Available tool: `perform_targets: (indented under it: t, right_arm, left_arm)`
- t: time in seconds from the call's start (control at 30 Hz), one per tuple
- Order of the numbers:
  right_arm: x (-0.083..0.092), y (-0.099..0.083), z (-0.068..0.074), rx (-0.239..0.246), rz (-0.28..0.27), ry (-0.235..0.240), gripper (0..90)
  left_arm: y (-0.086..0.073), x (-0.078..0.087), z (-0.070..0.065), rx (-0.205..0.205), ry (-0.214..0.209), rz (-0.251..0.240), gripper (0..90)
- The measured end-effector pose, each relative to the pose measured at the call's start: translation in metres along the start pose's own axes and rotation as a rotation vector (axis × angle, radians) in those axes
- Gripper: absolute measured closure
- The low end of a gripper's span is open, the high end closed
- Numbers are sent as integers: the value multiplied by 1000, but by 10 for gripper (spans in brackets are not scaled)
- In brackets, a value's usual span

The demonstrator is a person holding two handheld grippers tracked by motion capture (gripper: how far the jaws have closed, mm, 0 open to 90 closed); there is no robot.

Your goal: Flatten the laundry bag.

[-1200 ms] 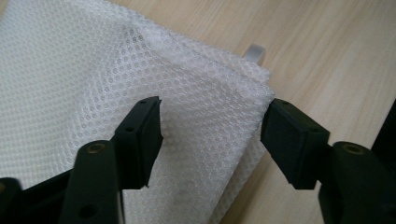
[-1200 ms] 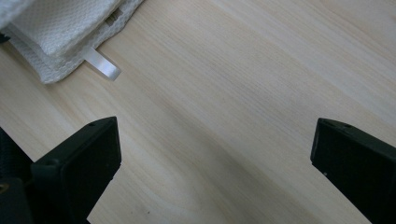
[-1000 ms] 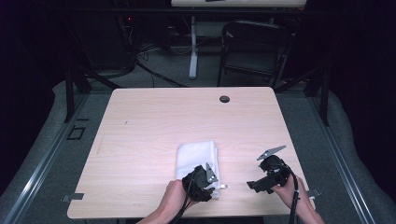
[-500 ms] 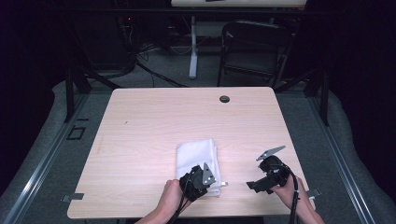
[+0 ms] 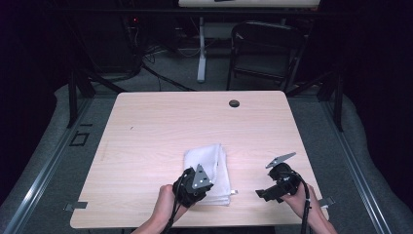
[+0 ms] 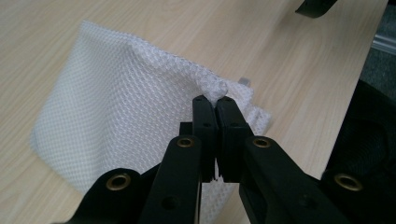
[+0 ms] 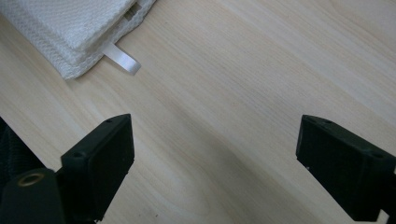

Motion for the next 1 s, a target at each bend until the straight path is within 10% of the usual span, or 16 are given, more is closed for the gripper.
perform_targets:
  t: [0.5, 0.6, 0.73, 1.0]
  right_arm:
    - [-6, 14, 14, 36, -13, -1, 398]
    - [-8, 21, 19, 47, -33, 1, 710]
    - [-12, 31, 23, 58, -52, 22, 864]
    - [-45, 62, 25, 69, -39, 53, 900]
  left_arm:
    - [-5, 27, 19, 59, 41, -66, 884]
    - [-8, 35, 23, 72, 57, -76, 884]
    - [-17, 45, 30, 103, 78, -93, 884]
    - [-25, 53, 35, 146, 82, -112, 884]
Point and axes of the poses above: each handheld gripper's, and its own axes: x roughly backward along the jaws, y roughly out of its top, z roughly to its left, the point moved 4 cm from there along -x, roughly forward along the jaws, and after that the axes turned 4 degrees about -z, right-handed, at the moved point
